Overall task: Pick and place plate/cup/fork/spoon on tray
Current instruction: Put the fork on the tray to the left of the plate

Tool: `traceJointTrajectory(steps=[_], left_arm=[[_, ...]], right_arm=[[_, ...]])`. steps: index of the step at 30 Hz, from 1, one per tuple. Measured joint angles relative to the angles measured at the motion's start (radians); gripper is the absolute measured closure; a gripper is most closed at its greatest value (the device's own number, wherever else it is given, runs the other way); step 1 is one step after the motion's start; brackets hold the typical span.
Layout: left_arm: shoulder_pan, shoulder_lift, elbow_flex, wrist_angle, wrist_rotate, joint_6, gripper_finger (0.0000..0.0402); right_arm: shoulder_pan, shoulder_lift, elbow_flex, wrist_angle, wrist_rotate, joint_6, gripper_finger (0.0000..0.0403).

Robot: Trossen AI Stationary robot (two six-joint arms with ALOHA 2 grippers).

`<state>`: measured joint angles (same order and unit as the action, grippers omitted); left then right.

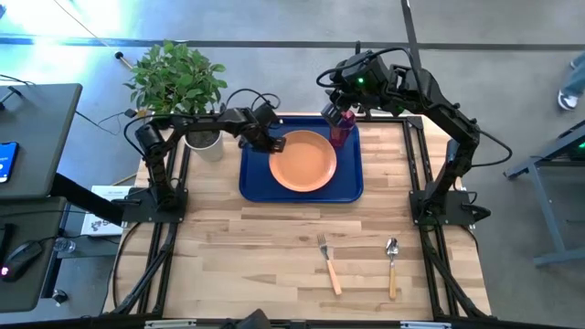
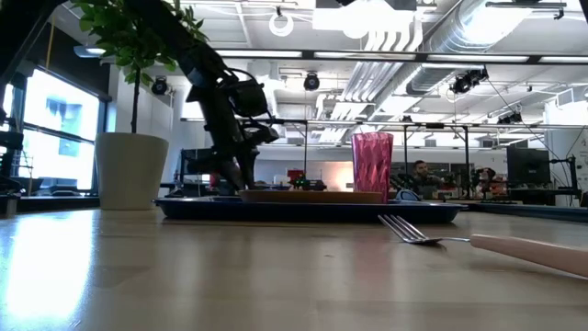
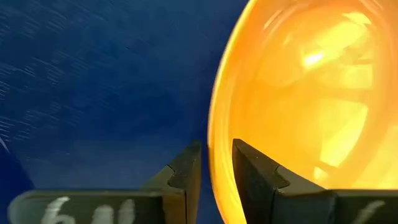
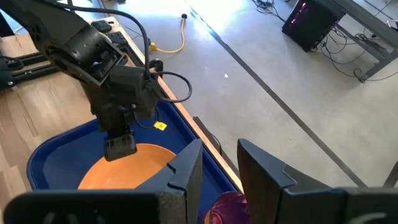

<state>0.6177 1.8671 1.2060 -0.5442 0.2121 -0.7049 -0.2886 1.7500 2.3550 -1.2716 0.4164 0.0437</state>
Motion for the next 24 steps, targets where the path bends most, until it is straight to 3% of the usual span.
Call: traceJointTrajectory(steps=[13,24], left_arm=[[0.028,-0.005,0.000,-0.039,0.047,0.043,0.0309],[0.036,-0.114,0.000,-0.043,0.047,0.083,0.0308]], right_arm=[[-0.006,0.000,0.000,-0.005,-0.002,0.000,0.0308],[-0.006,0.000,0.000,-0.016,-0.006,0.015,0.0308]])
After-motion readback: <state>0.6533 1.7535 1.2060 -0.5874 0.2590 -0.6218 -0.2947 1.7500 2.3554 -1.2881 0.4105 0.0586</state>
